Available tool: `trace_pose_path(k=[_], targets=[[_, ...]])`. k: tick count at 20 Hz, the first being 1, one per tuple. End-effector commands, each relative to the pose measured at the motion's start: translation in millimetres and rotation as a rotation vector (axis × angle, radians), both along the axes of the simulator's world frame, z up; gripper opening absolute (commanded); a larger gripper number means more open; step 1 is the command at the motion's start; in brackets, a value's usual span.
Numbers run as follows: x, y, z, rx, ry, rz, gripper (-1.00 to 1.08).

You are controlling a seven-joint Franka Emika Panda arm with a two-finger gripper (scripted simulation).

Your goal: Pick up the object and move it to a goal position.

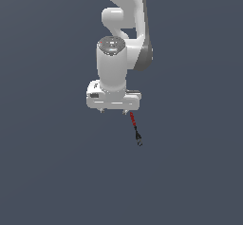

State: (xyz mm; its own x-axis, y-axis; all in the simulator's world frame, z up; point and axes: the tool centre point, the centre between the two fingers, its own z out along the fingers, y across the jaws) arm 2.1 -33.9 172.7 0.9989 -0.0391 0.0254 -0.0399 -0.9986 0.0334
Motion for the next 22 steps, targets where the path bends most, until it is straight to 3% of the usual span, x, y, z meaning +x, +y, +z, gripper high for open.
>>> trace_pose_path(k=[1,14,22], targets=[[0,0,0,0.000,0.000,0.000,1.00],[0,-3,-6,-0.020,-0.001,0.055,1.00],[2,26,-35,-0.009,0.007,0.105,1.00]])
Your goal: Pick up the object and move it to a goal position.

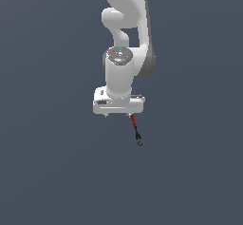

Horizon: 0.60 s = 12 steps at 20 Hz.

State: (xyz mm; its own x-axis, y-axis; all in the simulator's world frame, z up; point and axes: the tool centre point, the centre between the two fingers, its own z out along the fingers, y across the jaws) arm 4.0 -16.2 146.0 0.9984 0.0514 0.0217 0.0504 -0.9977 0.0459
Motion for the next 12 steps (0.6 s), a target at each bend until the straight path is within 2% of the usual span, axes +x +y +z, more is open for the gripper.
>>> trace_pose_path(k=[1,7,12], targets=[[0,15,-15,0.006,0.005,0.026,1.00],[-5,62,-62,0.027,0.019,0.102,1.00],[-11,85,-84,0.040,0.026,0.139,1.00]])
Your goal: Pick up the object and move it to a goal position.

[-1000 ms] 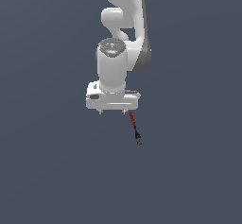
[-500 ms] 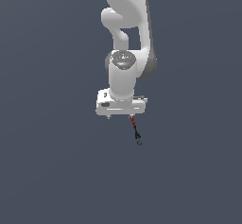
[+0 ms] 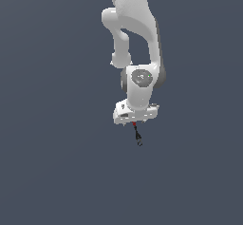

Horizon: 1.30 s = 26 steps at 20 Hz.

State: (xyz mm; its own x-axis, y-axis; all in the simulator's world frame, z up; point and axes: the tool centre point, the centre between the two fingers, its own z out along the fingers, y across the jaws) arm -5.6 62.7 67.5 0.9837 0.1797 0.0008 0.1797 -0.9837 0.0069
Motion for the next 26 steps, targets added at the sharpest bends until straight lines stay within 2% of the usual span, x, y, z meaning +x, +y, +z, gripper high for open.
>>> trace_pose_path(k=[1,9,18,23,24,26], targets=[[-2,8,-8,0.005,0.001,0.013,1.00],[-3,10,-15,0.006,0.003,0.016,1.00],[-4,11,-55,0.006,0.002,0.018,1.00],[-3,11,-61,0.006,0.002,0.018,1.00],[-3,11,-61,0.006,0.002,0.018,-1.00],[-3,11,-61,0.006,0.002,0.018,-1.00]])
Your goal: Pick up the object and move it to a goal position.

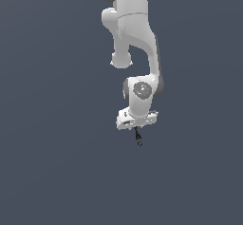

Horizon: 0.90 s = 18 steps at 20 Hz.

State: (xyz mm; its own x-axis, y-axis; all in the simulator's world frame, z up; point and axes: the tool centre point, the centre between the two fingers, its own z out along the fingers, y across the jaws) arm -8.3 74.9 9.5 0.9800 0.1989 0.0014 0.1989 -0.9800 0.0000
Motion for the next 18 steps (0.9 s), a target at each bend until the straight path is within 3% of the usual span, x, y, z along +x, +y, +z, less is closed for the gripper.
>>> trace_pose_path(k=[1,11,18], targets=[[0,-1,-3,-0.001,0.002,-0.002,-1.00],[0,0,3,0.000,0.000,0.000,-1.00],[5,4,33,0.000,0.000,0.000,-1.00]])
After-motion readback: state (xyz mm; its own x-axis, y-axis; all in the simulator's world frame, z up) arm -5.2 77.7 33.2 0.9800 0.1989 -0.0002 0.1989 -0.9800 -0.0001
